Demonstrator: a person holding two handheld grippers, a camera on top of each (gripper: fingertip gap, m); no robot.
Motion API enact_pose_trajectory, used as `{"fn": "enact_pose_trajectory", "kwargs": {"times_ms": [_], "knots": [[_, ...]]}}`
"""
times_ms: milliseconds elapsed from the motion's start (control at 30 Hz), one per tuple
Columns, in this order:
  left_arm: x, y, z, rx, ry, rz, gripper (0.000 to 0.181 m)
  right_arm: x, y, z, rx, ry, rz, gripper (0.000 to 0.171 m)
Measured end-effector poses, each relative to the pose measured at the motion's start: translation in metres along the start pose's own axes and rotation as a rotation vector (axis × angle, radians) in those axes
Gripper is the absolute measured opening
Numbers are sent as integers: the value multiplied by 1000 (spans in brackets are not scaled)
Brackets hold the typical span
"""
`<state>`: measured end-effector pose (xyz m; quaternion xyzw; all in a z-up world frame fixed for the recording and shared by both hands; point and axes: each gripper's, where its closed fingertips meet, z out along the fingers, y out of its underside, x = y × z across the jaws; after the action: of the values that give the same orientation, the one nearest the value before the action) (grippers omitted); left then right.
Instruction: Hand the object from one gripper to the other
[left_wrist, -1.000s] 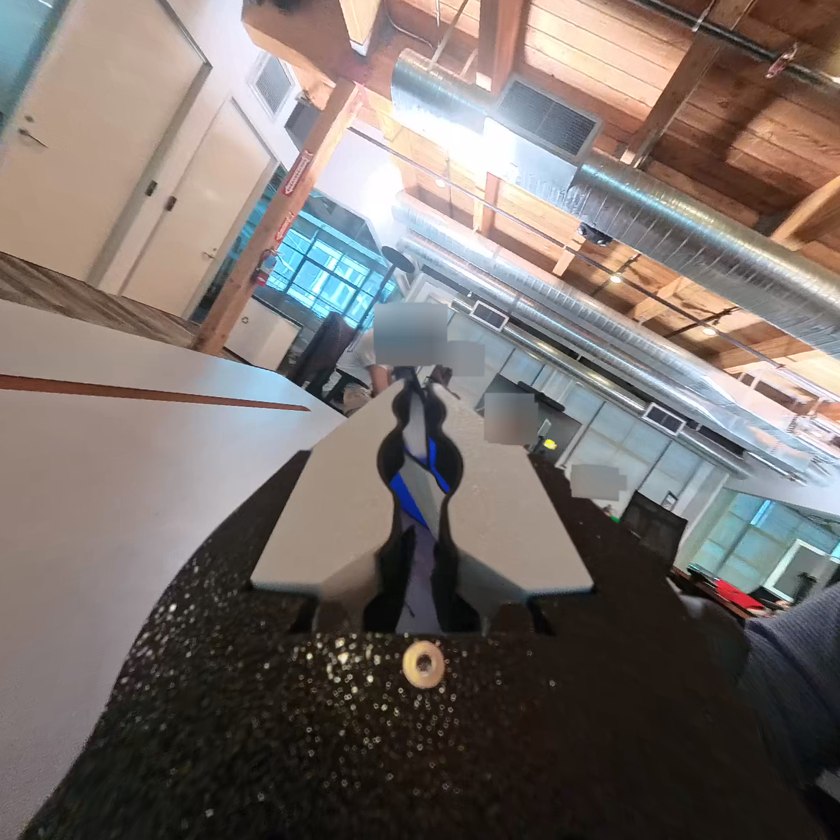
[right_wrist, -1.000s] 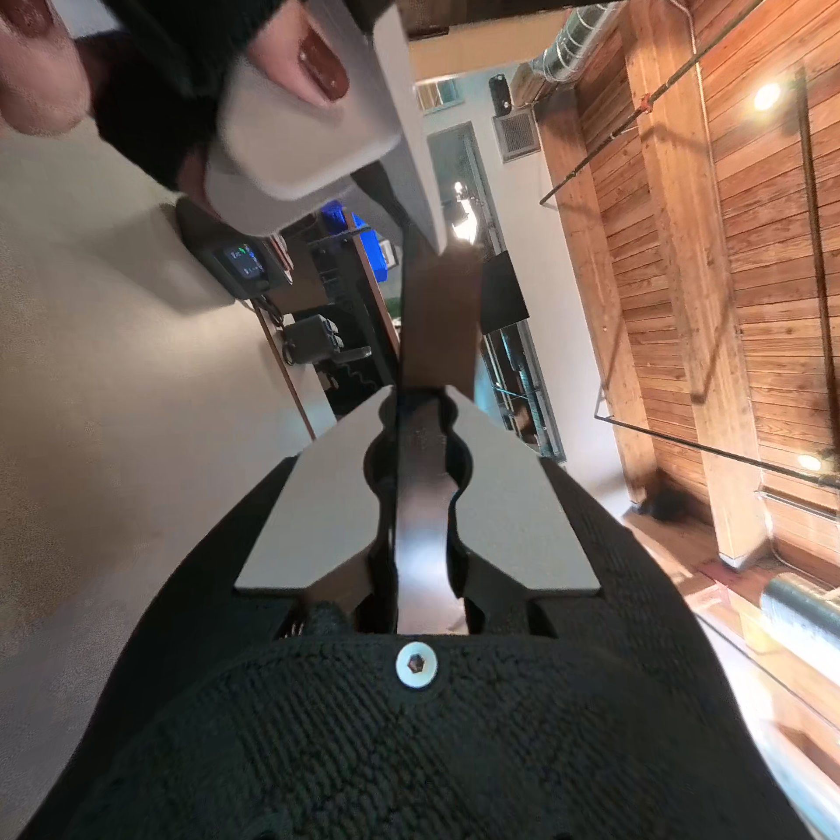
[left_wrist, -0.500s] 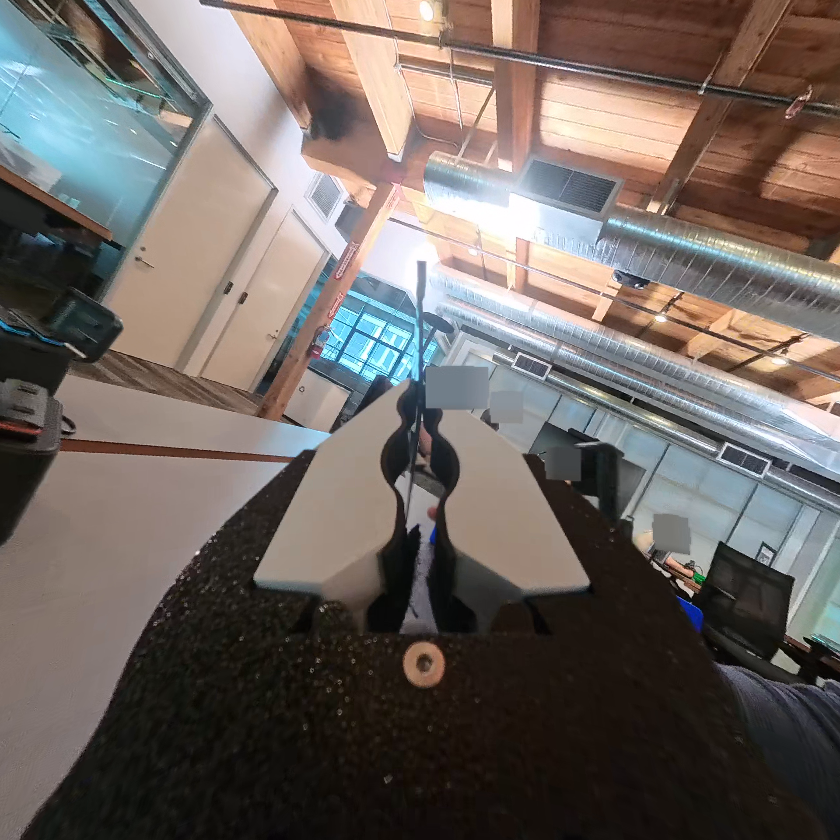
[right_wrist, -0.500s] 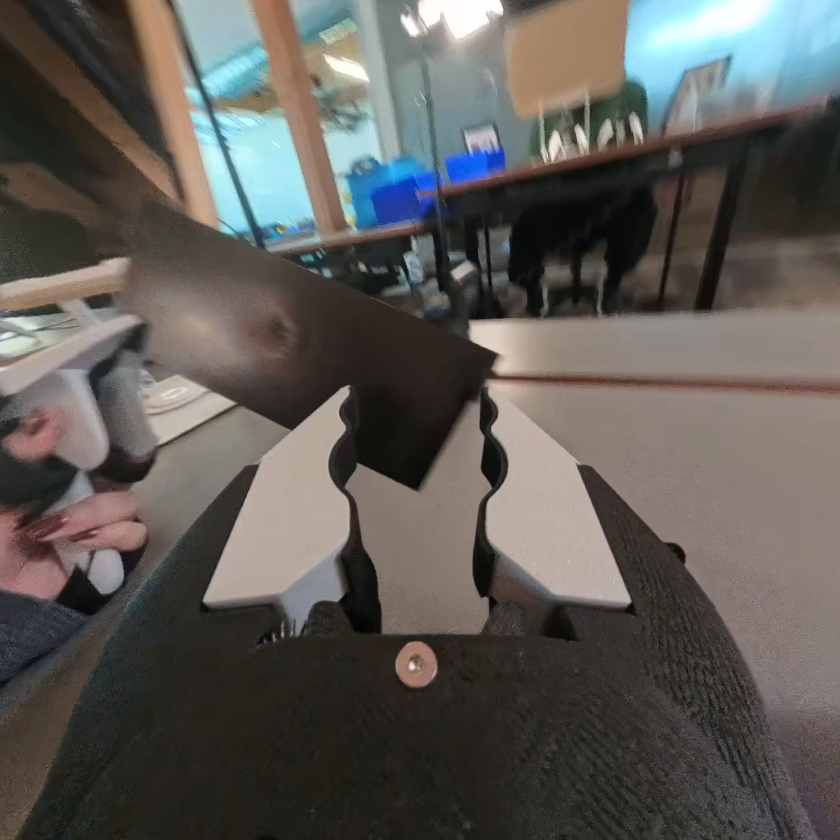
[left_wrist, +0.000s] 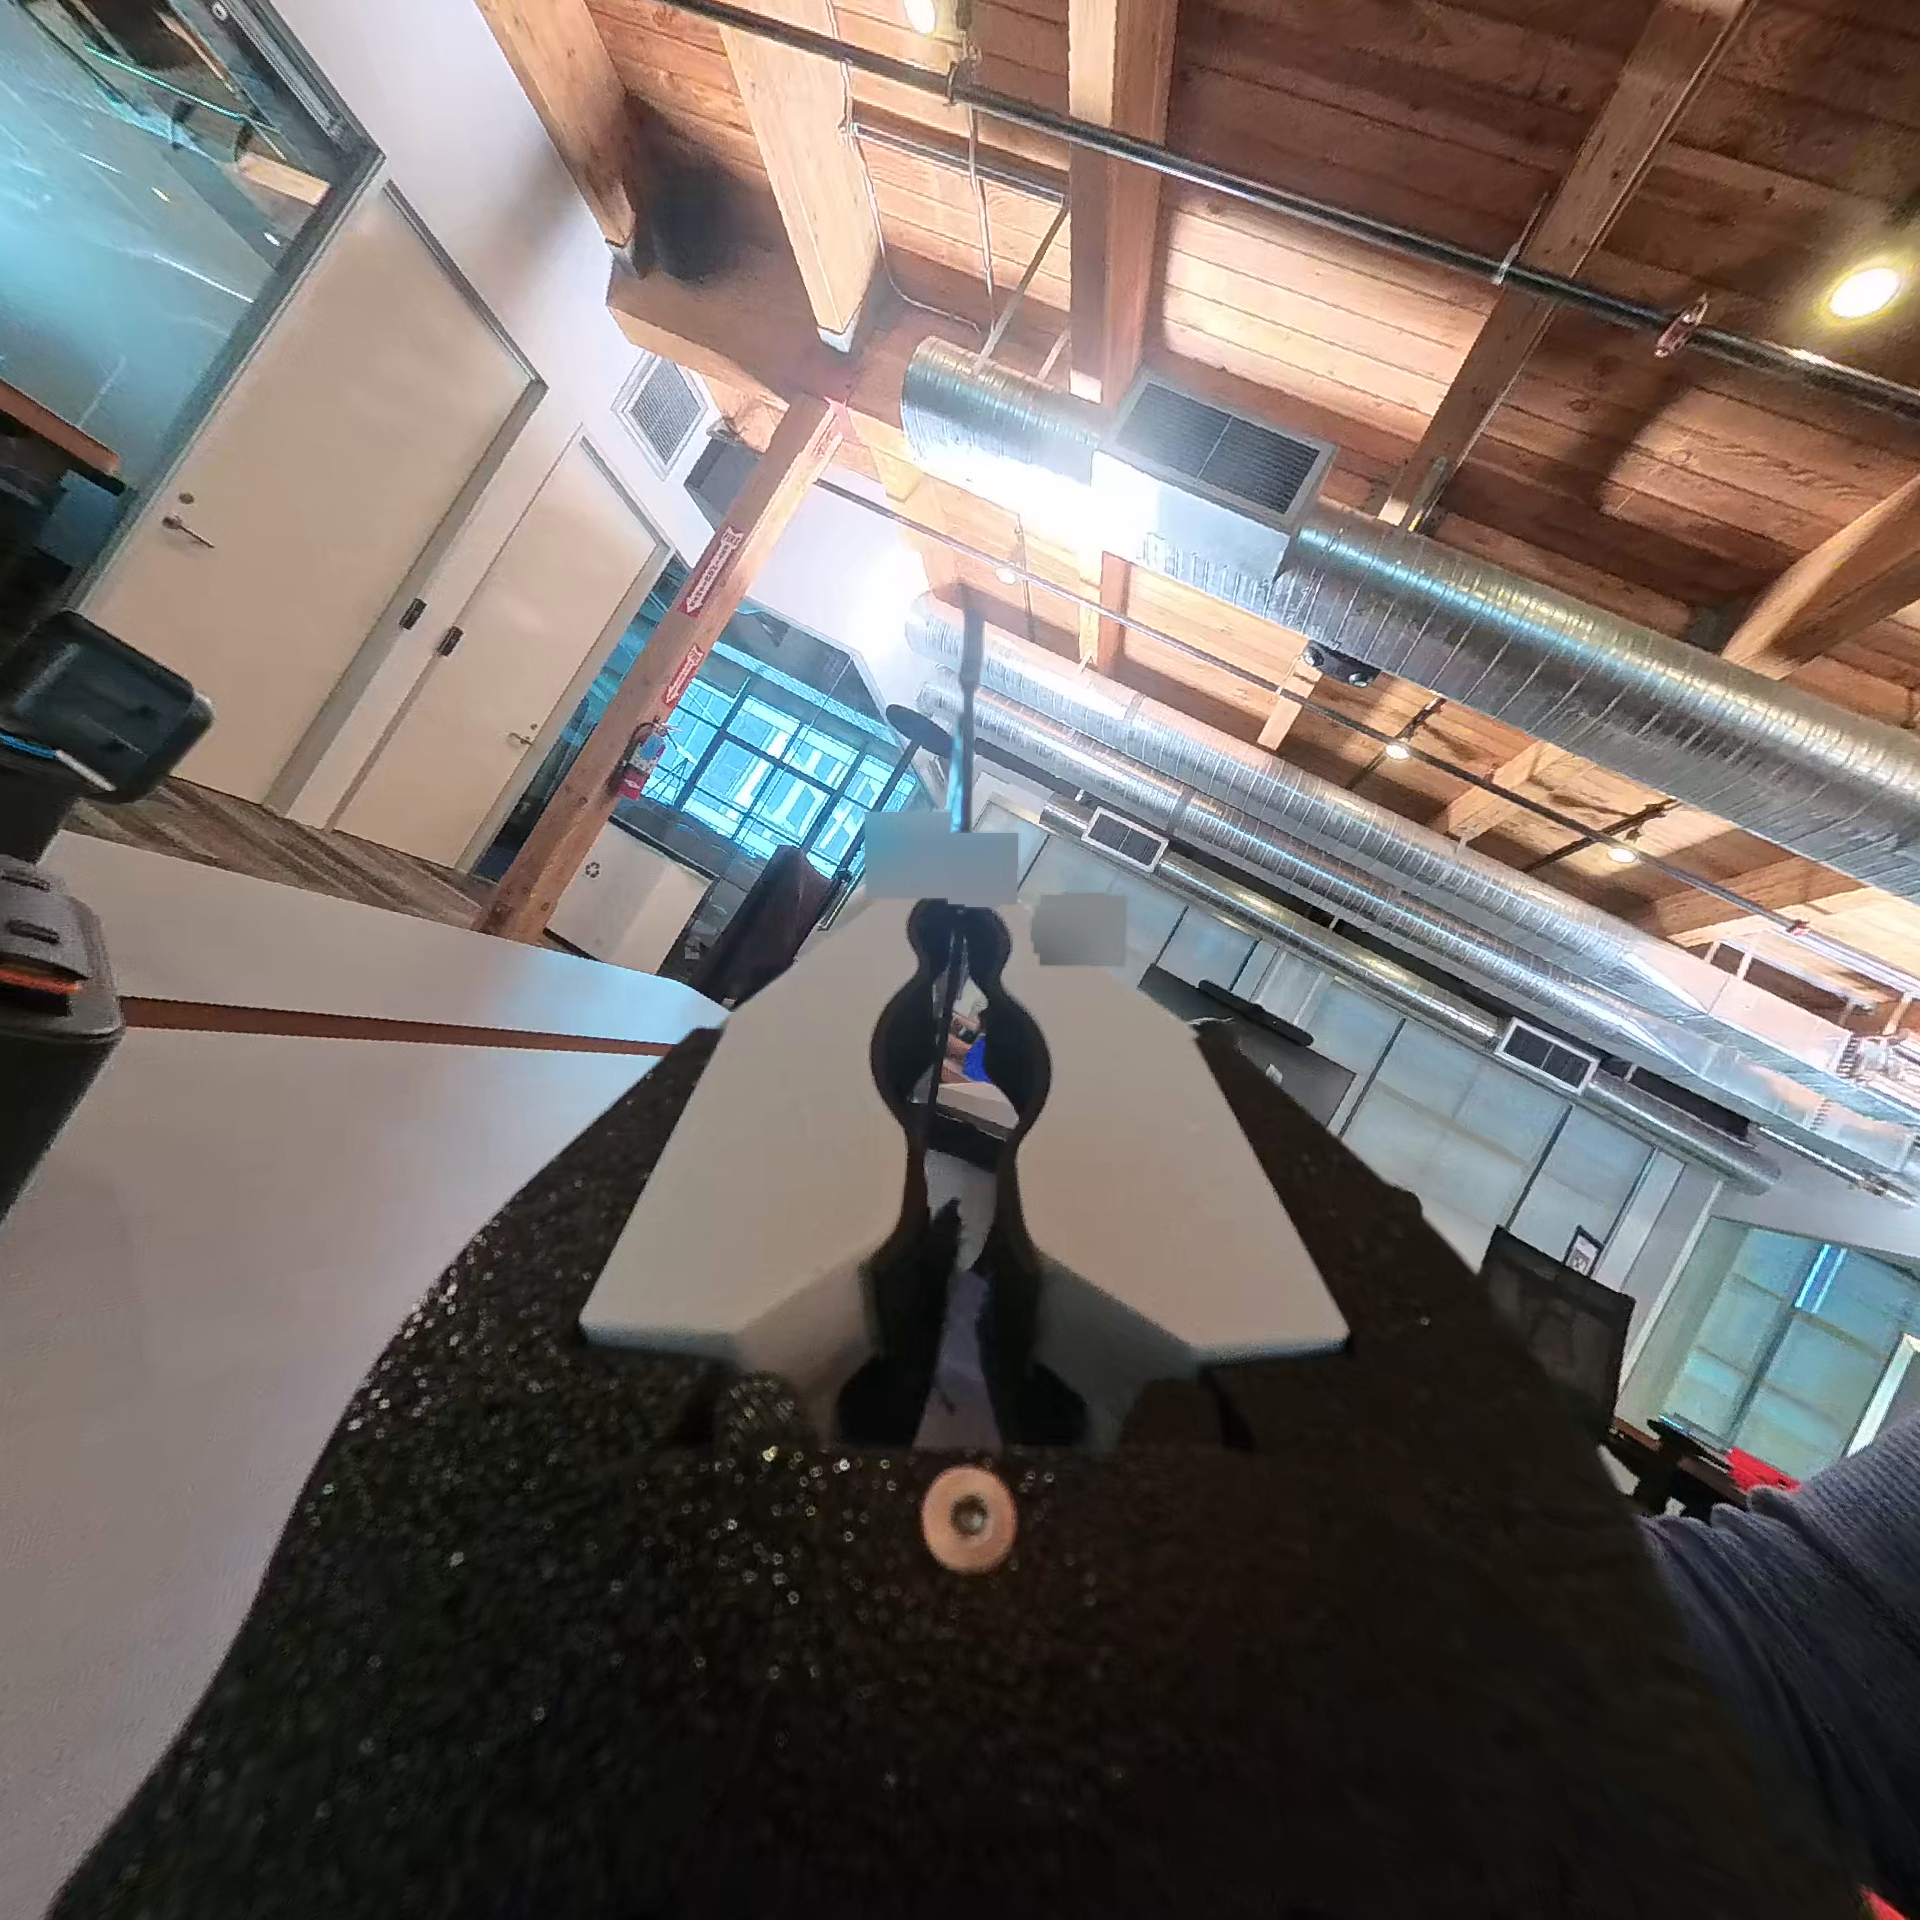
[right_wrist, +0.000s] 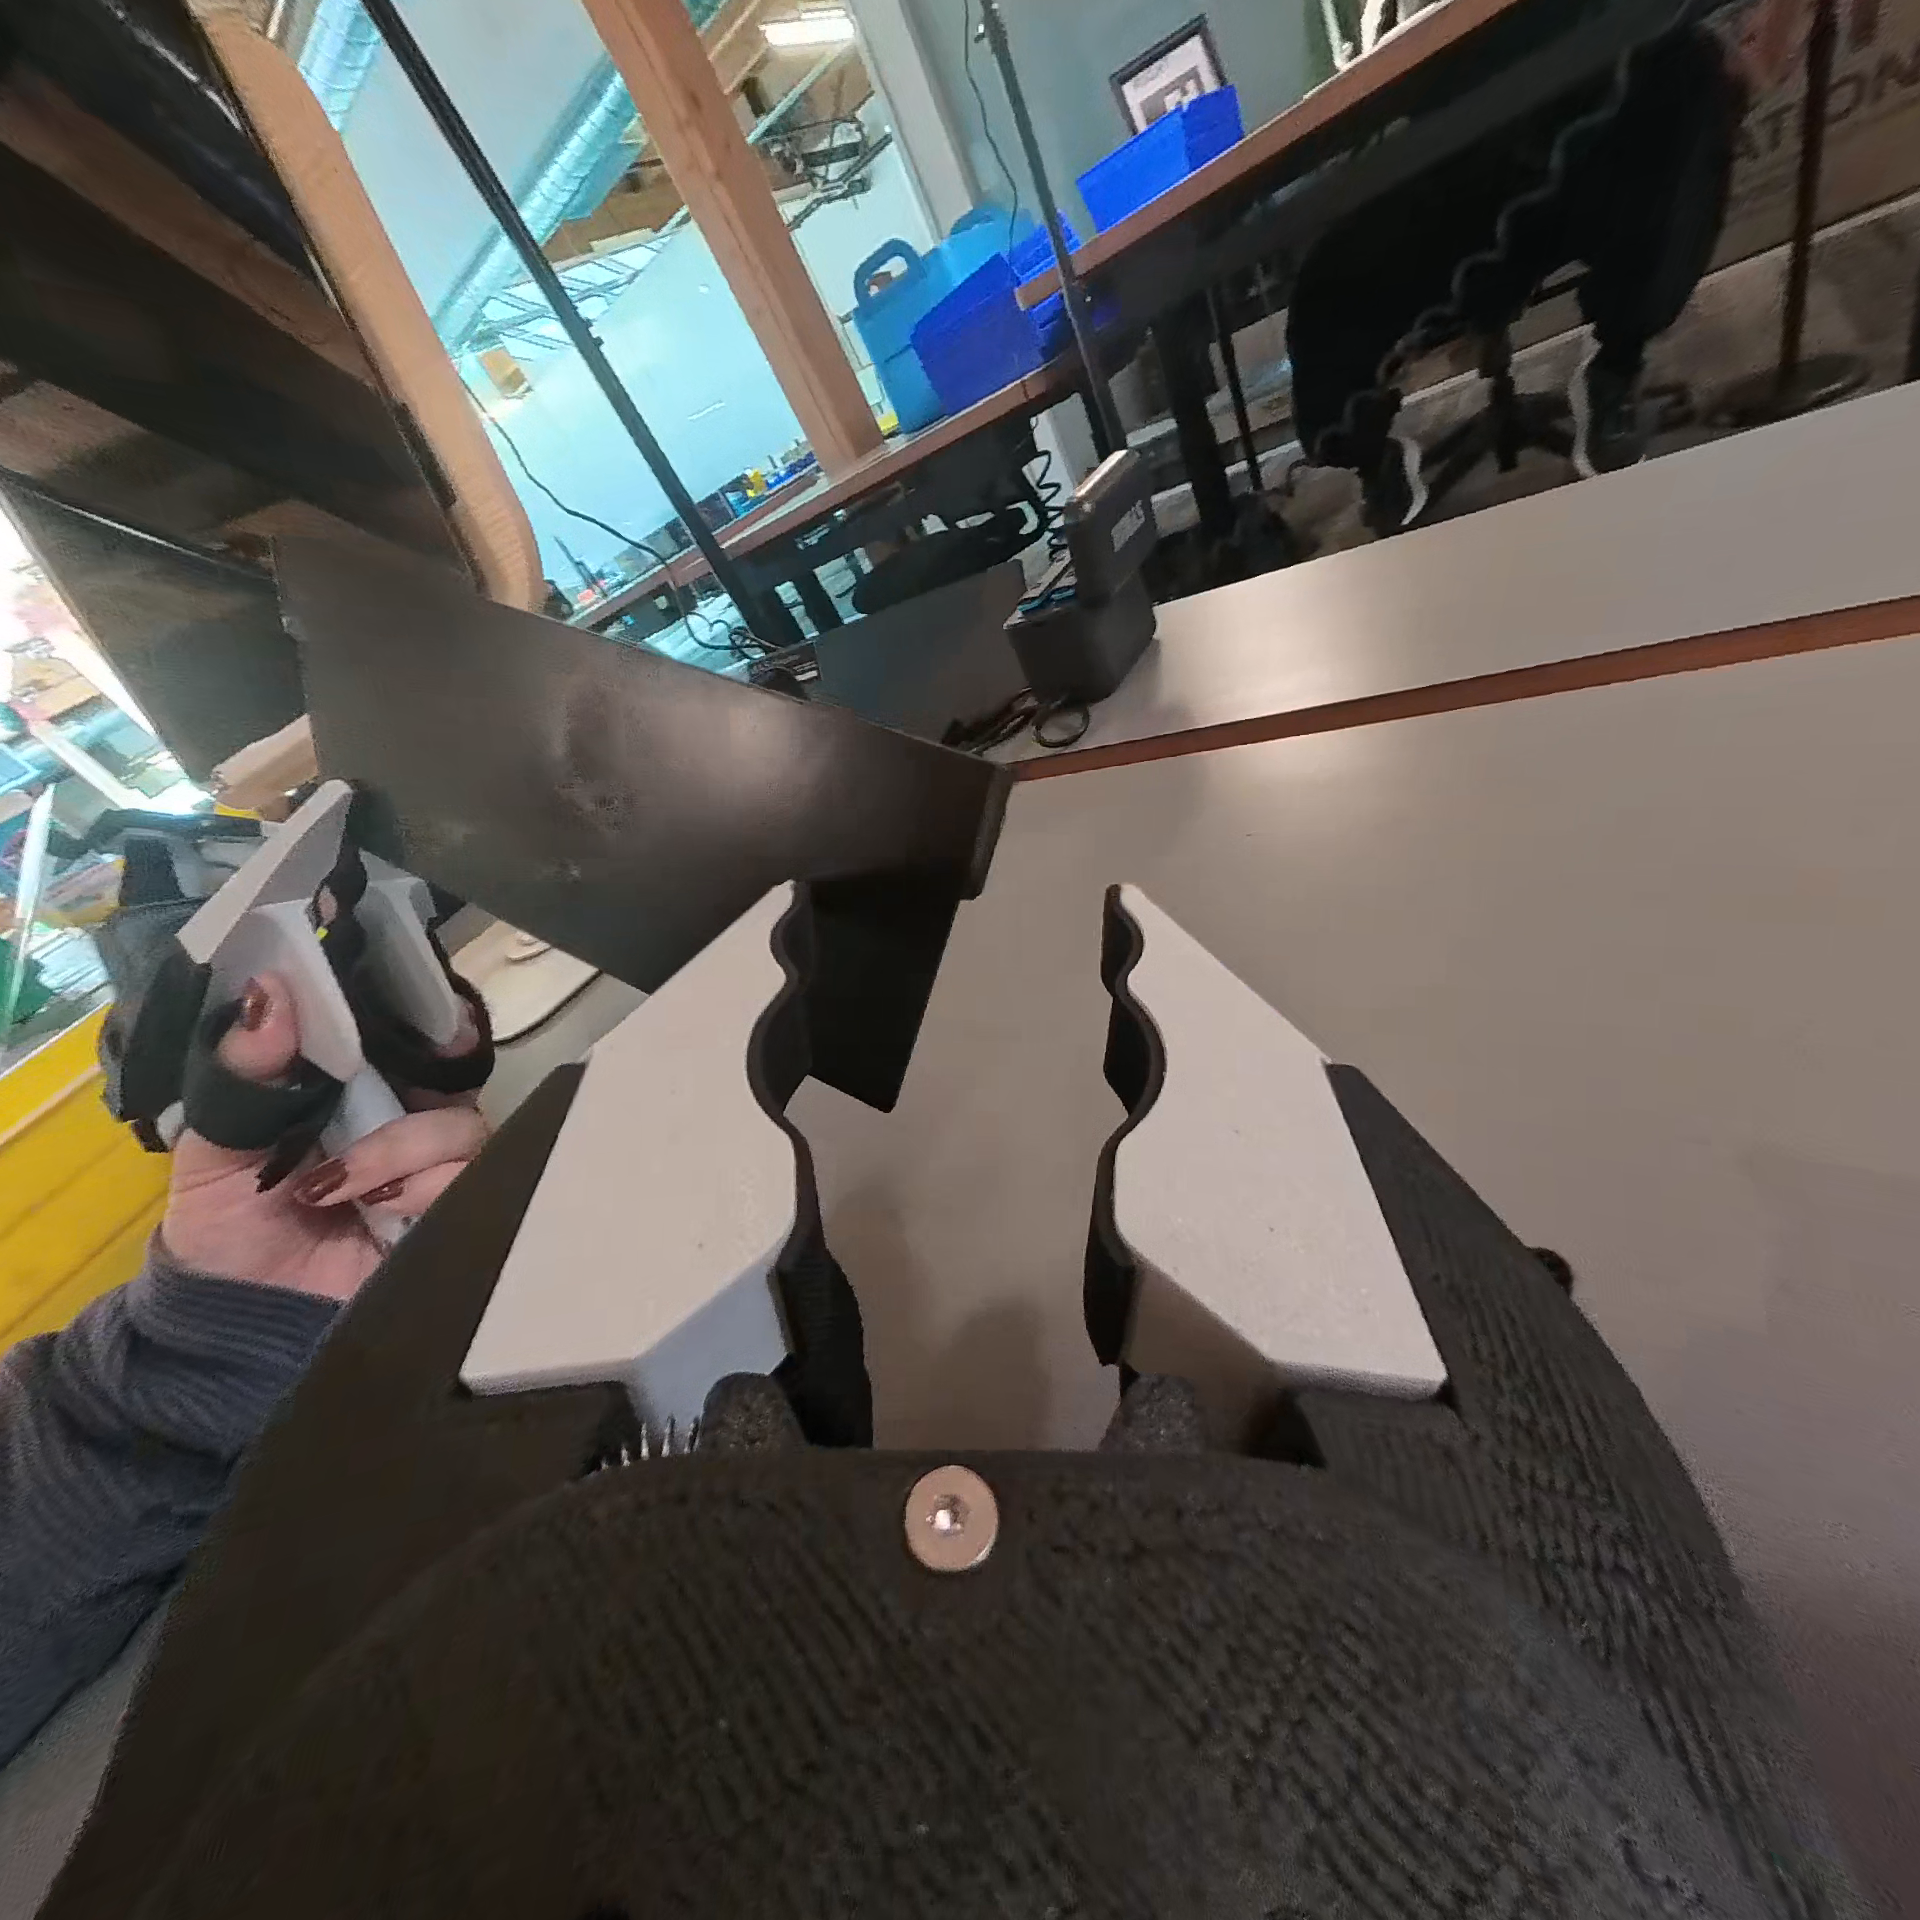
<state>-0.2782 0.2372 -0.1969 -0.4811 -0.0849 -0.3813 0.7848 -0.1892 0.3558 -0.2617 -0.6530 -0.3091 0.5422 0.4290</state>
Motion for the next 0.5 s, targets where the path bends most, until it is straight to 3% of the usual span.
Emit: {"fn": "enact_pose_trajectory", "kwargs": {"times_ms": [33, 233, 300, 500], "knots": [[0, -1, 0, 3, 3, -6, 0, -3, 0, 0, -3, -26, 1, 54], [4, -6, -4, 25, 89, -99, 0, -55, 7, -8, -59, -431, 109, 45], [7, -8, -5, 26, 133, -140, 0, -69, 7, -16, -70, -559, 149, 30], [12, 1, -5, -67, 189, -205, 0, -82, 6, -33, -80, -680, 42, 1]]}}
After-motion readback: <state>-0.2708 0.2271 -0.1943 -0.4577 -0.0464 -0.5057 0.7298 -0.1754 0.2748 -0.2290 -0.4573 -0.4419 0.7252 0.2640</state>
